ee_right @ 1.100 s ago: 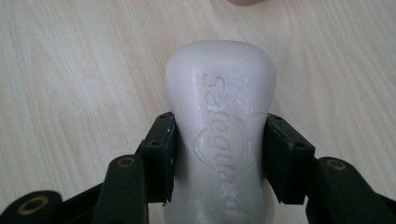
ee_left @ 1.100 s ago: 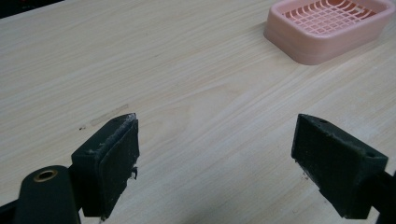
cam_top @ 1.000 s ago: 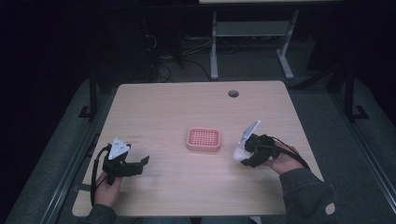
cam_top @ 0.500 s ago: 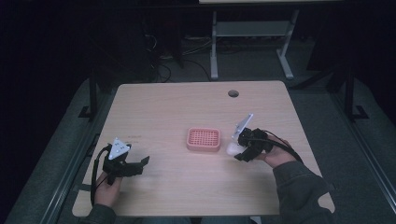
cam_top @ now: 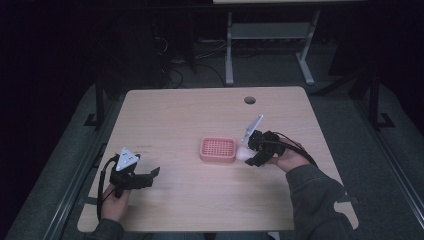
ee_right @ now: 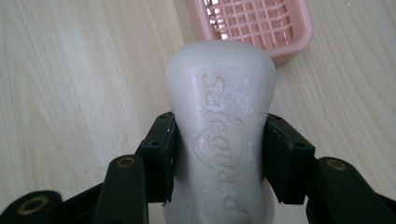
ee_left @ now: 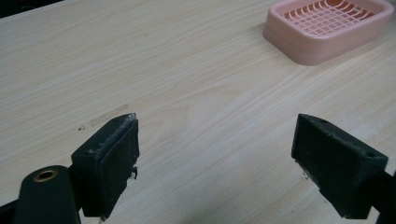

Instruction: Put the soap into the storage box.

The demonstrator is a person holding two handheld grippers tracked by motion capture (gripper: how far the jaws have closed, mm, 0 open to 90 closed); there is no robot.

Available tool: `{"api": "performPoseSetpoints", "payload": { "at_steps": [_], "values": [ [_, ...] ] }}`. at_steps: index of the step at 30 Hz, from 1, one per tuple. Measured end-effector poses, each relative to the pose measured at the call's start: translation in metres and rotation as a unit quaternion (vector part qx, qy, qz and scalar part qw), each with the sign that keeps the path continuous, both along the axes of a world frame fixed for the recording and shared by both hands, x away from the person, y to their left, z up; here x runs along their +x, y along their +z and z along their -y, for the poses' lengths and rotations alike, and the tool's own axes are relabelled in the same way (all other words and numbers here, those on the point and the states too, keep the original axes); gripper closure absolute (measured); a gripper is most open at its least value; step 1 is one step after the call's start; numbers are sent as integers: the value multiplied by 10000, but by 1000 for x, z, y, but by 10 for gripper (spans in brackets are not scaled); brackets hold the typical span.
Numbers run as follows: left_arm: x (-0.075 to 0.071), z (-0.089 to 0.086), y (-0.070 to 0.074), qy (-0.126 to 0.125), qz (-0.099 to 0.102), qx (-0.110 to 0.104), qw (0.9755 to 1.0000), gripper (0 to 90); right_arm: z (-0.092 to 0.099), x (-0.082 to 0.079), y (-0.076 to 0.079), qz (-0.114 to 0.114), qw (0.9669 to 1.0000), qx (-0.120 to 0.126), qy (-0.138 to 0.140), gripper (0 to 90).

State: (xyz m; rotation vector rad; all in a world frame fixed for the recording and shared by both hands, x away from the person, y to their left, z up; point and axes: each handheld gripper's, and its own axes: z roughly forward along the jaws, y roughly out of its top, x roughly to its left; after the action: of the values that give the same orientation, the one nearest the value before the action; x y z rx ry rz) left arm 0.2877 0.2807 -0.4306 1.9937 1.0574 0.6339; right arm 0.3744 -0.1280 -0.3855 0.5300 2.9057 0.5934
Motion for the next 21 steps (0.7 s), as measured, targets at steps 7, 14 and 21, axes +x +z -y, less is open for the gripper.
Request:
{"api": "performPoseSetpoints", "payload": {
  "at_steps": [7,14,21],
  "values": [
    [0,0,0,5,-10,2,10000,147,-10,8,0,-28,10000,-35,62,488],
    [0,0,-1,-1,1,14,10000,147,-20,15,2,-51,9999,-17,122,488],
    [1,0,-1,4,-2,15,10000,147,-29,20,5,-11,9998,-10,218,488]
  ]
}}
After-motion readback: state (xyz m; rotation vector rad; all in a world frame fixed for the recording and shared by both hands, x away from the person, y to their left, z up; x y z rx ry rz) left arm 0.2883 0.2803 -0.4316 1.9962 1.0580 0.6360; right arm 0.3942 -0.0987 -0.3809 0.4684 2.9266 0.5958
